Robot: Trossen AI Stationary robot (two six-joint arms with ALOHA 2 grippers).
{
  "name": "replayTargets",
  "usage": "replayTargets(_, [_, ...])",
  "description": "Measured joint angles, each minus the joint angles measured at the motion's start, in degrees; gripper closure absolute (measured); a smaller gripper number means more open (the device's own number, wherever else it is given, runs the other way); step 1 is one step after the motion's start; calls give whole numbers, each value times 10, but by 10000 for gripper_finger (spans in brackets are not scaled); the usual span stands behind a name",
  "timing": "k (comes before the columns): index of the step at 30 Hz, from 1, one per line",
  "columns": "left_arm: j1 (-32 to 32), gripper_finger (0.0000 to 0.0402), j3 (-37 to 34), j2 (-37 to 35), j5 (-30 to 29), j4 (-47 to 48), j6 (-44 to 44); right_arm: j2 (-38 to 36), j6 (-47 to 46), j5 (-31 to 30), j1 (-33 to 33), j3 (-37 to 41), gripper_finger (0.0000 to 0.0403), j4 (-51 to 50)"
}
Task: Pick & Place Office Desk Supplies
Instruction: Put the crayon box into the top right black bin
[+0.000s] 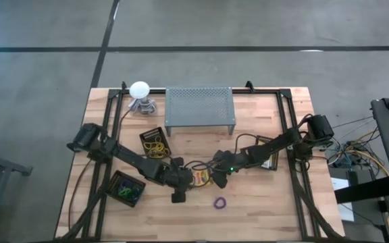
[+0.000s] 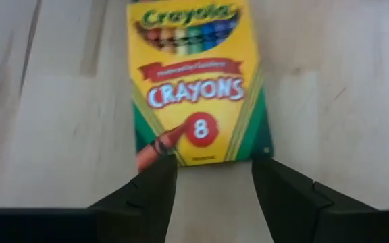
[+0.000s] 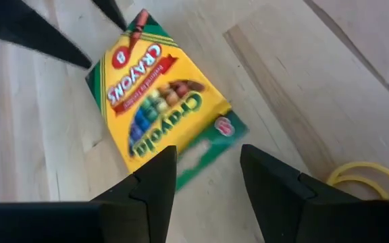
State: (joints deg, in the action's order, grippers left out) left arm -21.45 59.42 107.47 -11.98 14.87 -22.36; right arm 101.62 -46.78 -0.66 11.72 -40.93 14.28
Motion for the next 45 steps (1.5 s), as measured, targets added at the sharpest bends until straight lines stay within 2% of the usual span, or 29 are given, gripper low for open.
replayTargets(11, [0, 202, -6, 18, -35, -44, 23, 8, -24, 5, 0, 2, 236, 28])
replayTargets(21, [1, 202, -7, 21, -35, -46, 24, 10, -38, 28, -1, 2, 237, 46])
replayTargets(30, [2, 202, -10, 22, -29, -52, 24, -2, -20, 52, -1, -1, 239, -15])
replayTargets(38, [2, 202, -14, 22, -28, -55, 18, -59, -11, 63, 5, 2, 239, -87])
replayTargets(45, [3, 202, -15, 22, -28, -64, 18, -41, -58, 81, 23, 2, 243, -46])
